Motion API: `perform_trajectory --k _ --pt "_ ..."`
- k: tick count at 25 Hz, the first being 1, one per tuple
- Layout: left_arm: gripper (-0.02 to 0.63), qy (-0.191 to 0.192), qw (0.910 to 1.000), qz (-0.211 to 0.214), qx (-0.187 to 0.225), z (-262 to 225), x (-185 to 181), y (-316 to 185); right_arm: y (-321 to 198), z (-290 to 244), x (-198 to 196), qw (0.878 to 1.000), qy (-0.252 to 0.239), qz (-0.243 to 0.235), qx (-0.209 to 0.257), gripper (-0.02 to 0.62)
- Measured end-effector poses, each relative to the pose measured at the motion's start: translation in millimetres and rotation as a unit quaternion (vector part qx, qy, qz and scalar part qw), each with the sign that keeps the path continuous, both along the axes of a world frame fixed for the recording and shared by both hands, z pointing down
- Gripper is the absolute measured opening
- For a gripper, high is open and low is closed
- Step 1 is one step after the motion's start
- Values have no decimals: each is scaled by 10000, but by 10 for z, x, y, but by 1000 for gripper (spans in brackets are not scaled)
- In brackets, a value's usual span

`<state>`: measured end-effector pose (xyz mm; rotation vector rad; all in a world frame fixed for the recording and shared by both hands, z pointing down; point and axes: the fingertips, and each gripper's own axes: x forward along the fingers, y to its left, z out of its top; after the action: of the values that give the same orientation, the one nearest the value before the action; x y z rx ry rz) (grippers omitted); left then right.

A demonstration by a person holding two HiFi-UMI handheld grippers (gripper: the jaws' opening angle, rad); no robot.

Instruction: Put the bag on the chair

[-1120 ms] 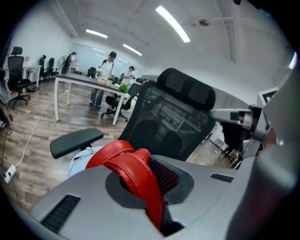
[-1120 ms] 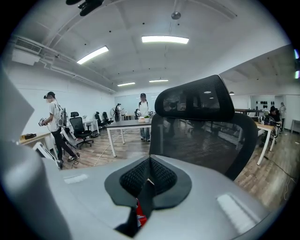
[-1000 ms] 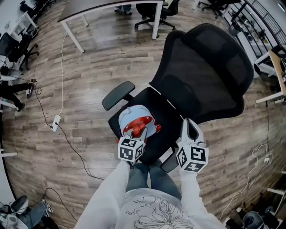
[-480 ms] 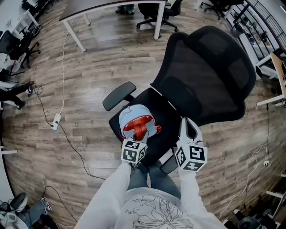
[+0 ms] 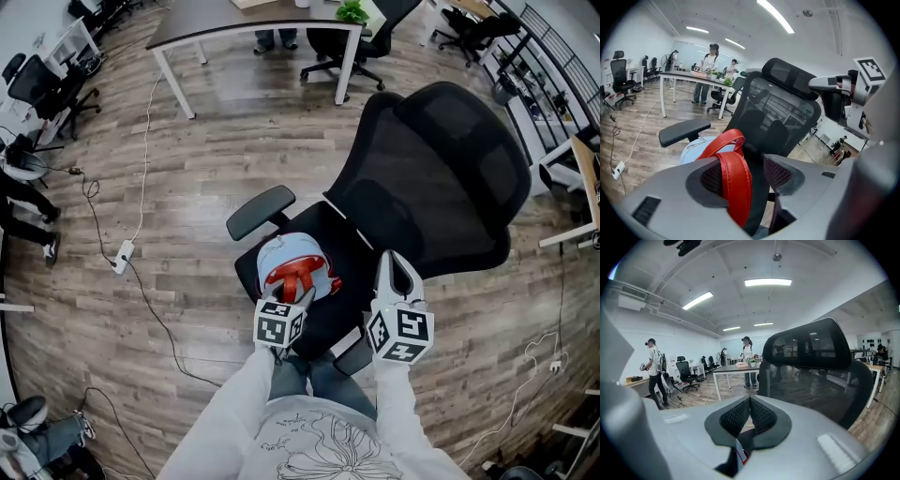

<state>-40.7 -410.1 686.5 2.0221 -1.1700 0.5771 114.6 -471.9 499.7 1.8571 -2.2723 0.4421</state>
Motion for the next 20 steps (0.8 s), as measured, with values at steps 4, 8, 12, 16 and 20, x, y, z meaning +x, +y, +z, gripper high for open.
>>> perform_trajectory --k 4,8,12,16,20 --pt "229 -60 9999 -49 -102 -91 -71 39 1 -136 -59 9999 -54 -82 132 11" --pt "229 -452 9986 -81 -272 -96 -224 112 20 -251 -160 9994 -99 -178 273 11" --pt "229 -589 9977 -280 -193 -189 -406 125 56 -333 -243 9988 -150 -252 384 11" --pt "229 -581 9963 -540 319 -542 -540 -9 90 -420 -308 9982 -181 -323 477 11" --pt "229 -471 9913 -698 1015 -1081 -612 -207 98 -533 -360 9974 -188 -368 588 11"
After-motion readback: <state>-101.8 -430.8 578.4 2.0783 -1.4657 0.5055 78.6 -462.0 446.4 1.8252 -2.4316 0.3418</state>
